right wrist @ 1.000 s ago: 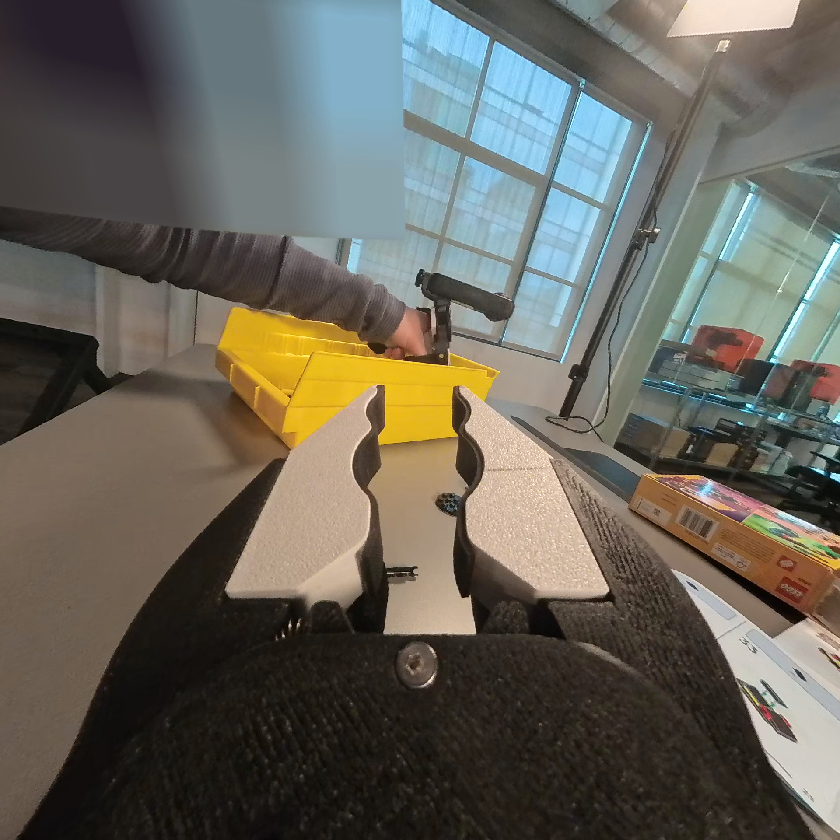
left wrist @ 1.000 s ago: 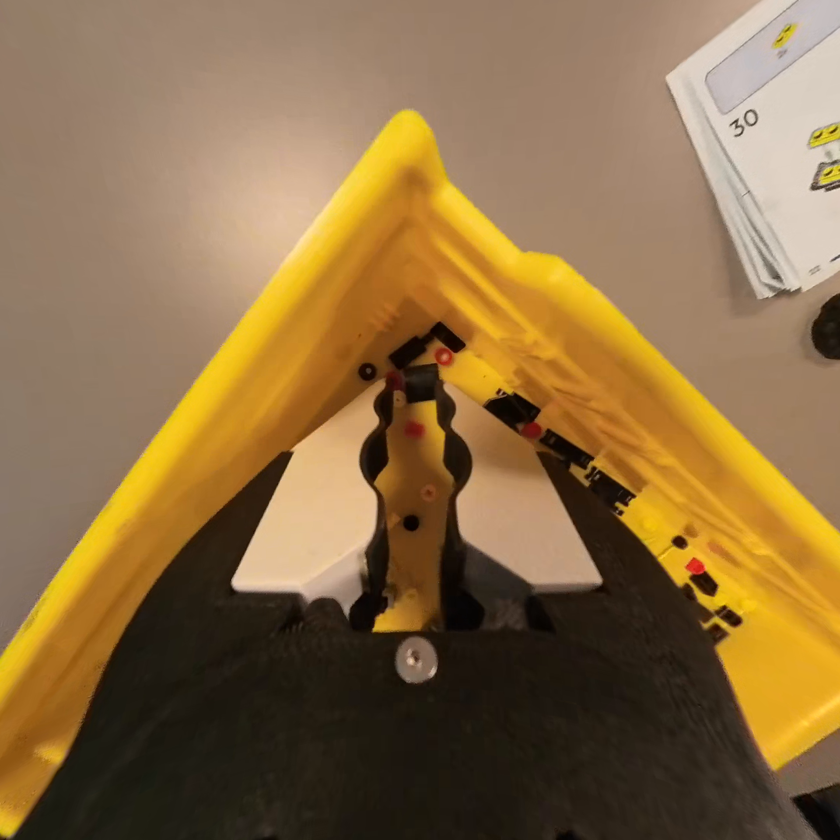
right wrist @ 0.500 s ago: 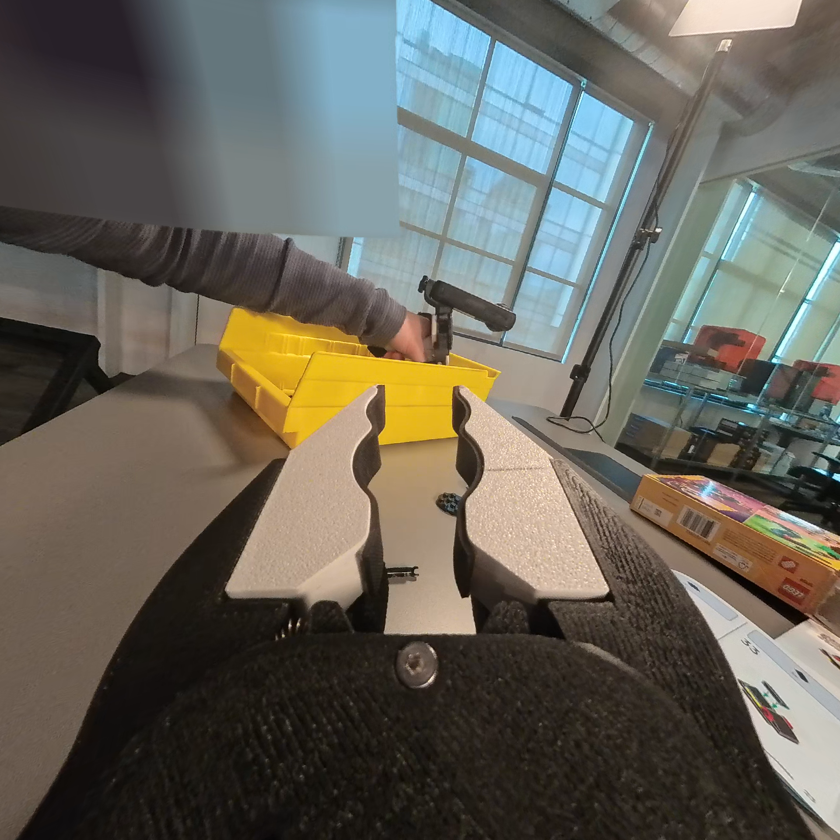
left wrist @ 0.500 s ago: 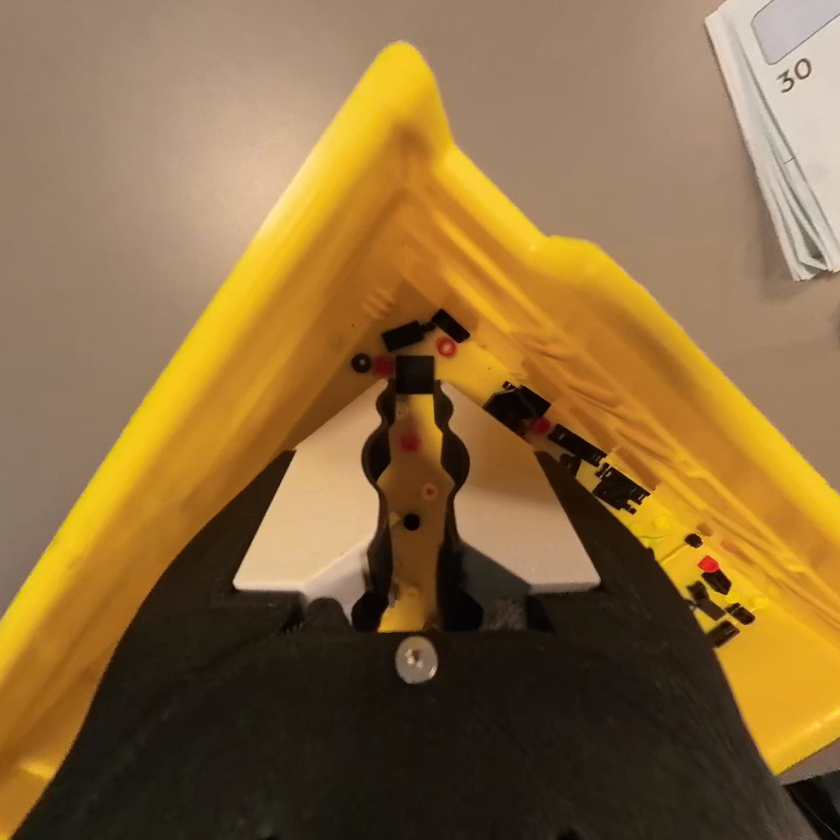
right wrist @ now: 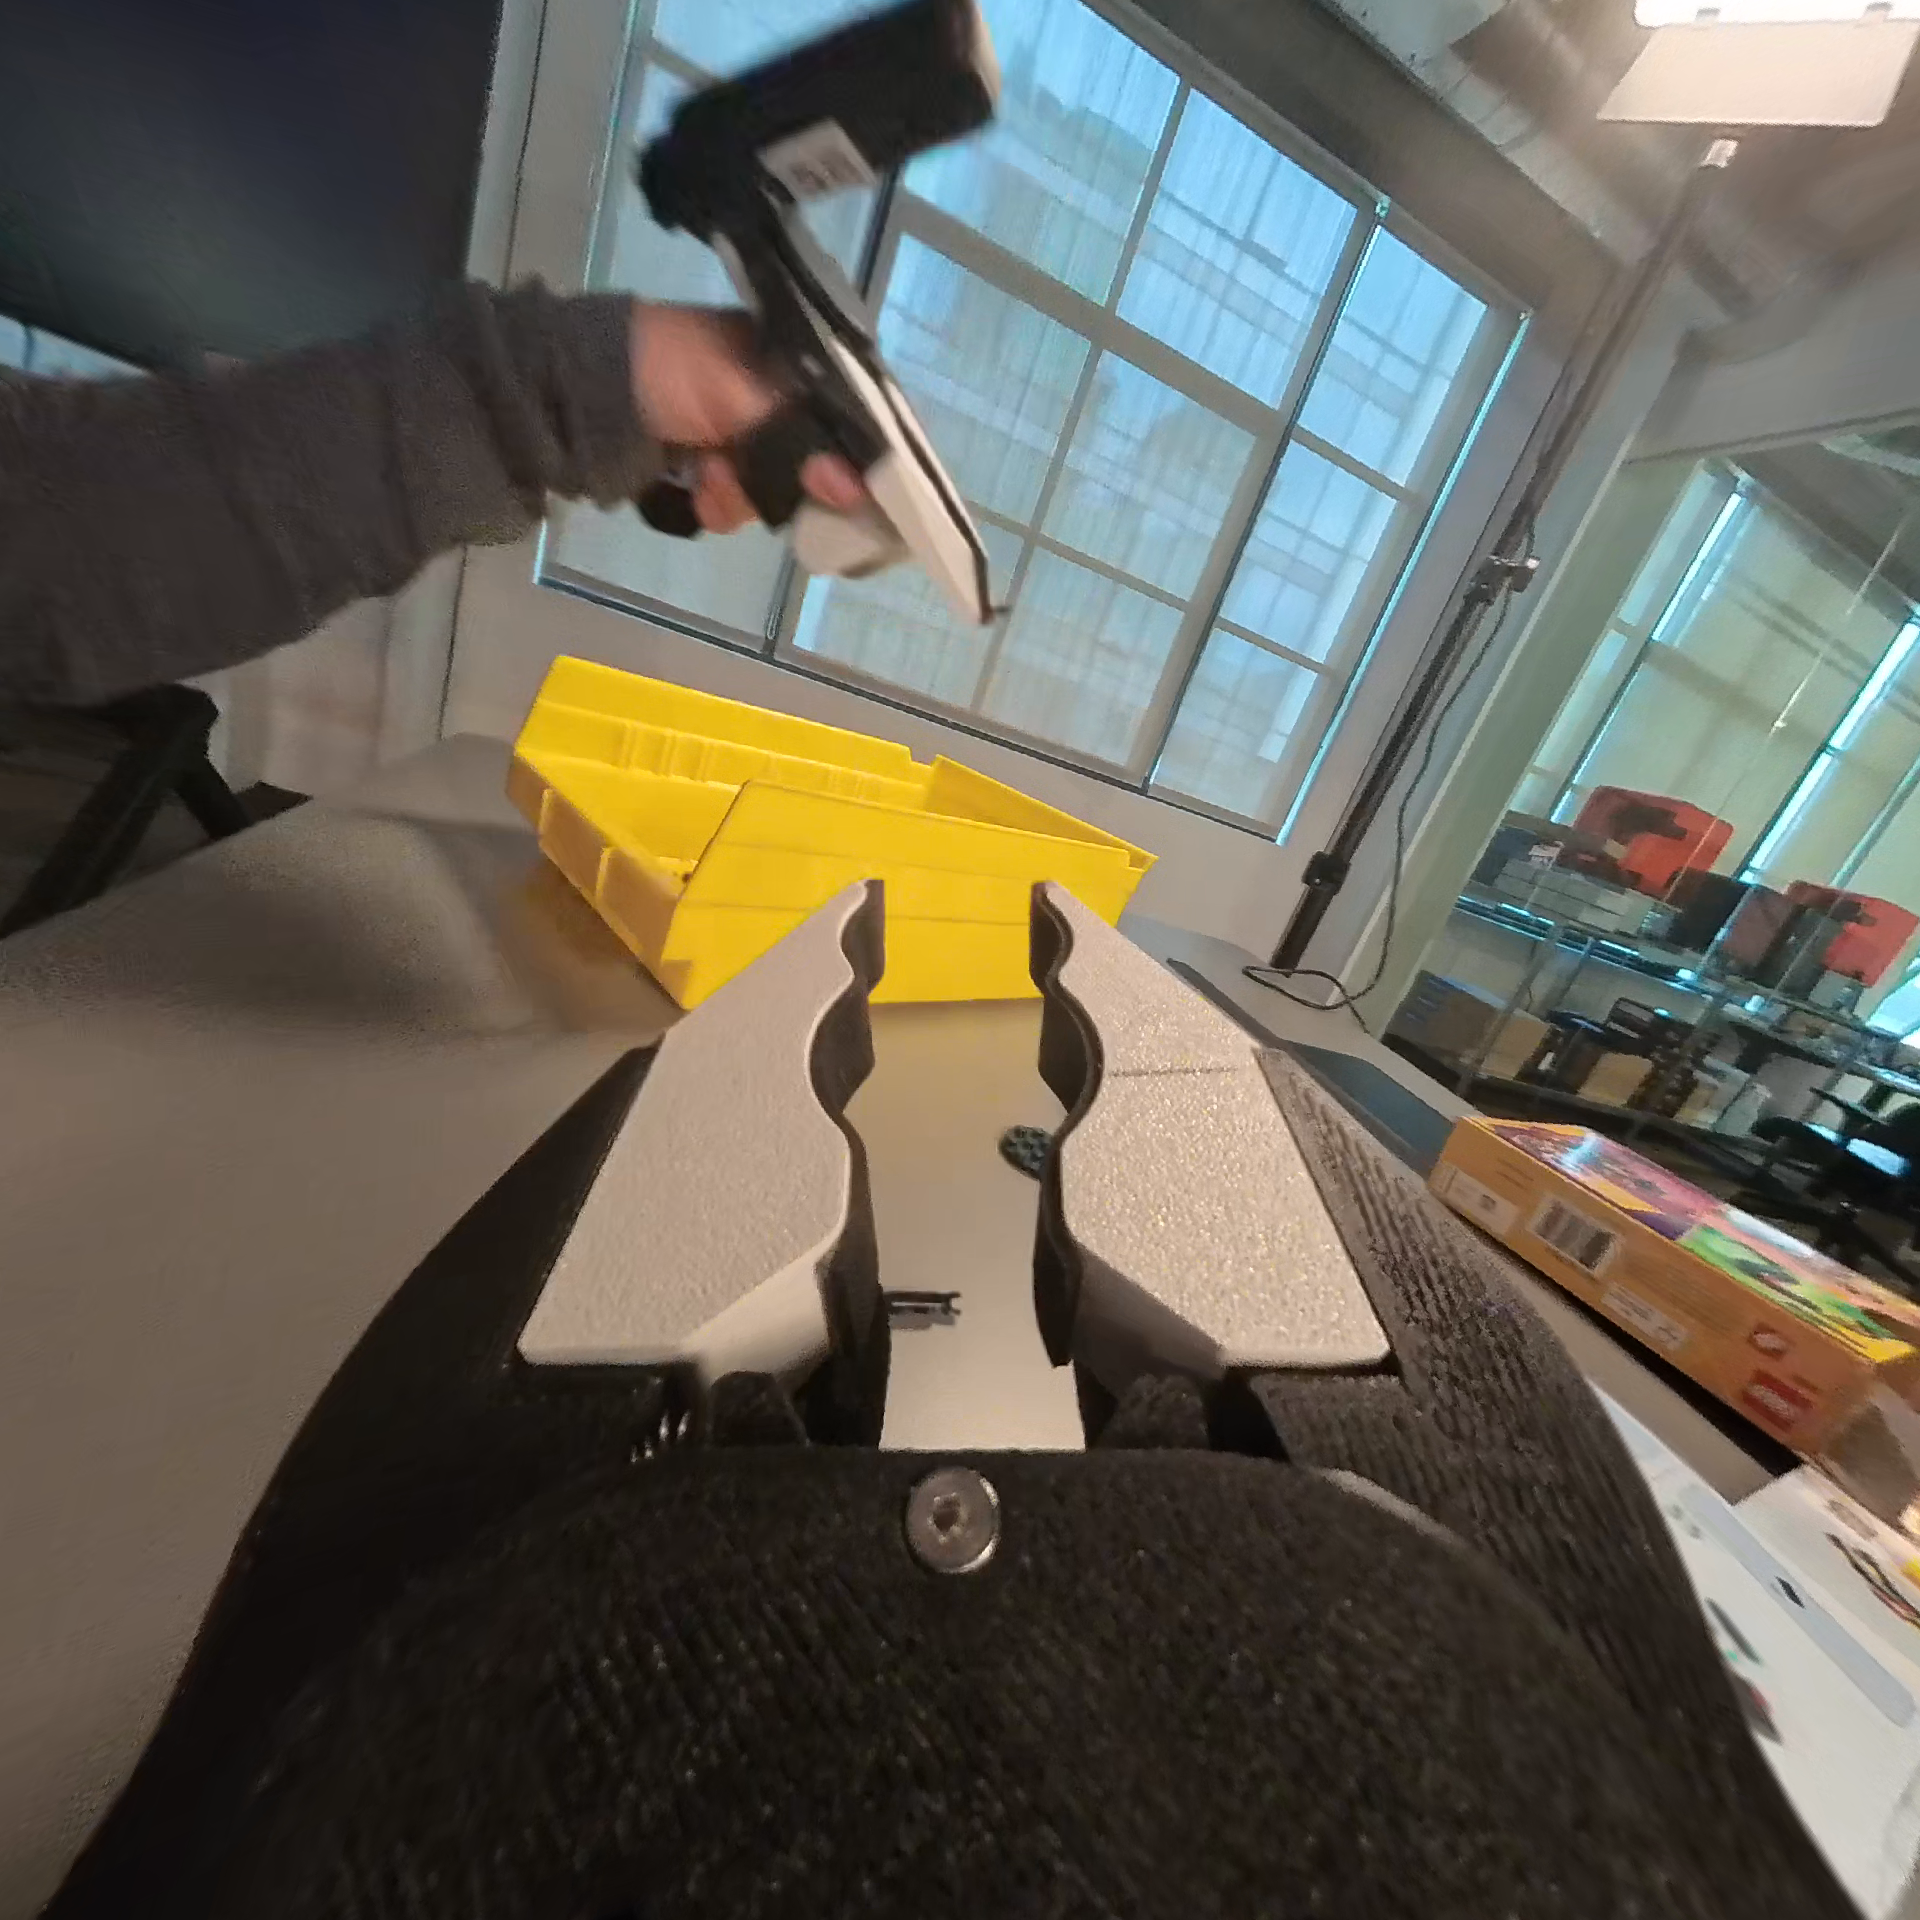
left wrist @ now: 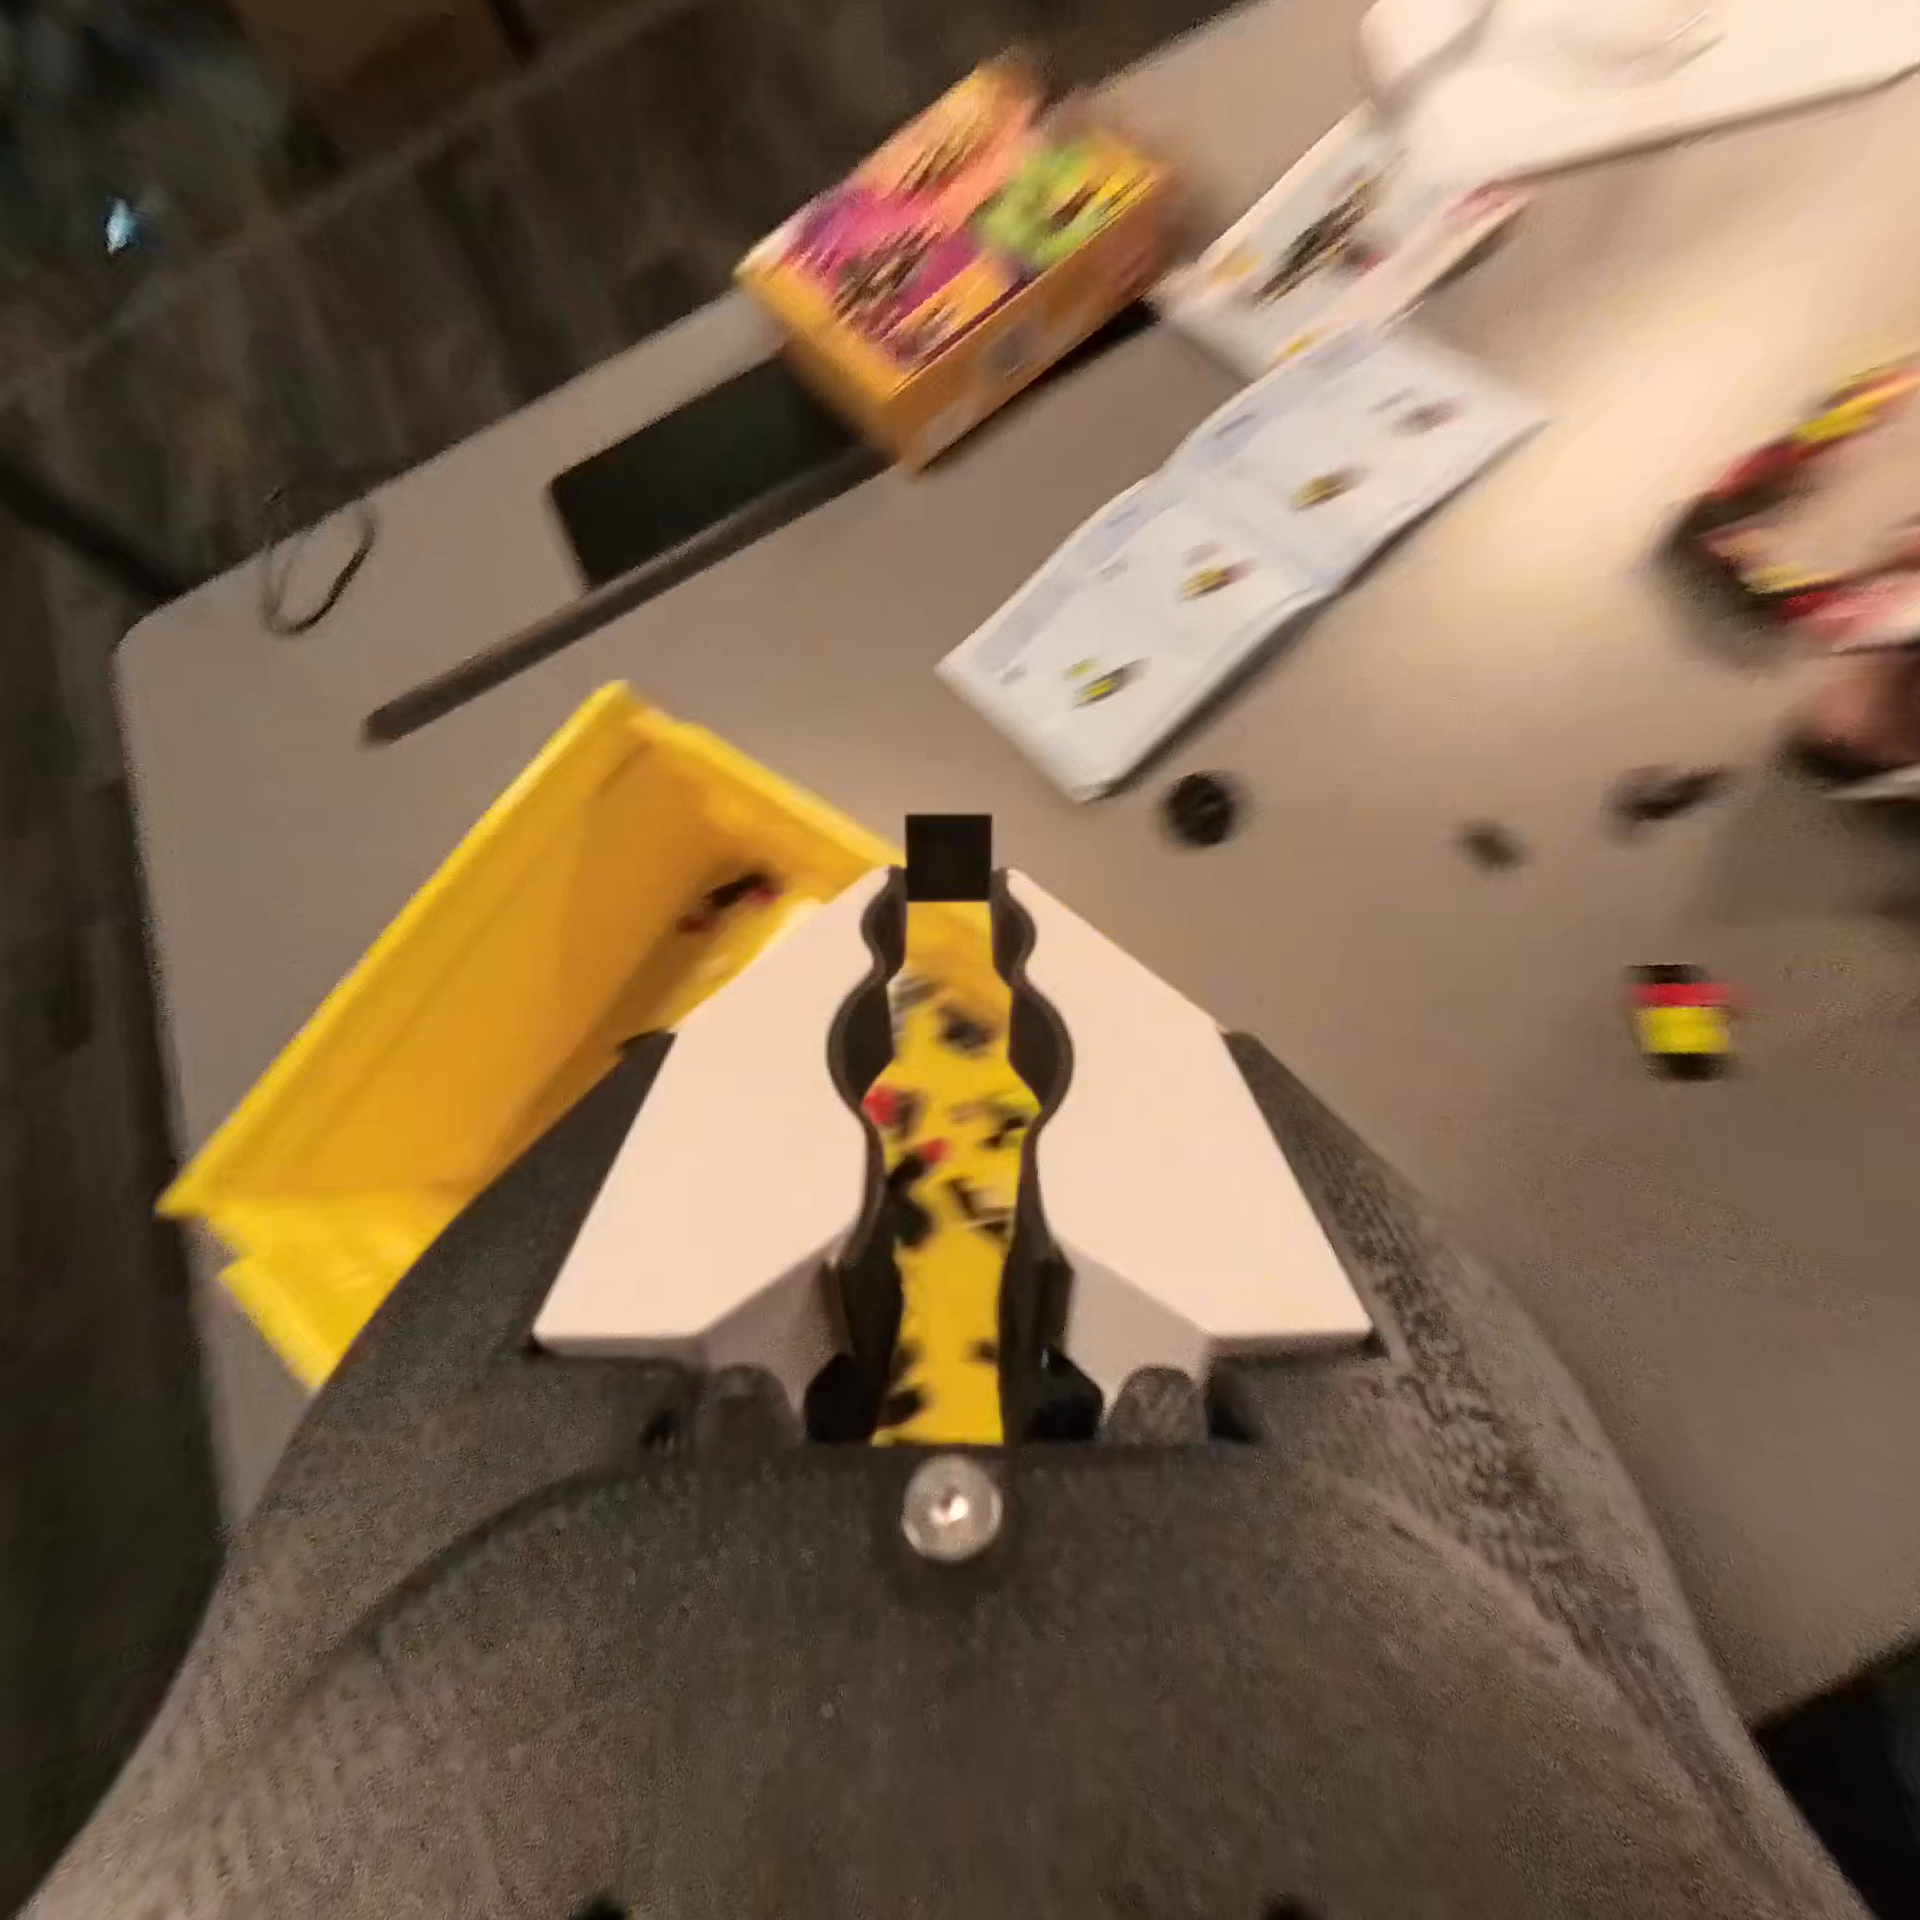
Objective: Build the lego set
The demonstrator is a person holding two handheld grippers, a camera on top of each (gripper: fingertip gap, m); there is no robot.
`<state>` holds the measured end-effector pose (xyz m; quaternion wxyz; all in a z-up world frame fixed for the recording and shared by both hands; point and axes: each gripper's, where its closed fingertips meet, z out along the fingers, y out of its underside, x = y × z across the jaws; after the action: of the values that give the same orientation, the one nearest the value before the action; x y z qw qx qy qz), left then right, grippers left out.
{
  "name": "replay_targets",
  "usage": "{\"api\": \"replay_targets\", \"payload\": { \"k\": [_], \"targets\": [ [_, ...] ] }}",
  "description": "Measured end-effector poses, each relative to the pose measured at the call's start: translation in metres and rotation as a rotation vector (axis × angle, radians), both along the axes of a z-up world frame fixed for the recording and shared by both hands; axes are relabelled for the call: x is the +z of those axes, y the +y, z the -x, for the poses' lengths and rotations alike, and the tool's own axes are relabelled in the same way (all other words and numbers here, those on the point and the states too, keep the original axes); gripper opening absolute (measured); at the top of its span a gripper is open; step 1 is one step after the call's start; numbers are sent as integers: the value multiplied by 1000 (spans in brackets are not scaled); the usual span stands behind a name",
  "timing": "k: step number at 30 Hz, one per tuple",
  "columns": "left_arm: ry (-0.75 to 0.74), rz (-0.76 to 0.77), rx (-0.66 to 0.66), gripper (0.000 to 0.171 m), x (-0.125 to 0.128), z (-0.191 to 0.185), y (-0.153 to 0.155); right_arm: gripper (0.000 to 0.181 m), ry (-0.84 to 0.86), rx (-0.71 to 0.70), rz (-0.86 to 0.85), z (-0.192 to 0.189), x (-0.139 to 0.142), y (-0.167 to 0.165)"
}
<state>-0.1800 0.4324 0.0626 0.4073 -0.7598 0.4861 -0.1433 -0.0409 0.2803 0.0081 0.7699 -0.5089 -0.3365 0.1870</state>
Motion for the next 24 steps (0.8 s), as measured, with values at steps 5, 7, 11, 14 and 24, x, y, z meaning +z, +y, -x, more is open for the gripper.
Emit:
{"api": "replay_targets", "payload": {
  "k": [5, 7, 11, 14, 24],
  "targets": [
    [-224, 113, -211, 15, -31, -63, -117, 22, -15, -192, -15, -23, 2, 14],
    [-315, 205, -272, 15, -52, -89, -143, 22, -29, -281, -15, -37, 2, 22],
    [-511, 424, -391, 15, -79, -136, -179, 22, -88, -347, -101, -54, 10, 14],
    [-517, 463, -411, 15, -97, -150, -188, 21, -149, -363, -151, -63, 10, 0],
    [-209, 393, -412, 15, -136, -167, -193, 21, -222, -331, -143, -91, -4, -37]
  ]
}}
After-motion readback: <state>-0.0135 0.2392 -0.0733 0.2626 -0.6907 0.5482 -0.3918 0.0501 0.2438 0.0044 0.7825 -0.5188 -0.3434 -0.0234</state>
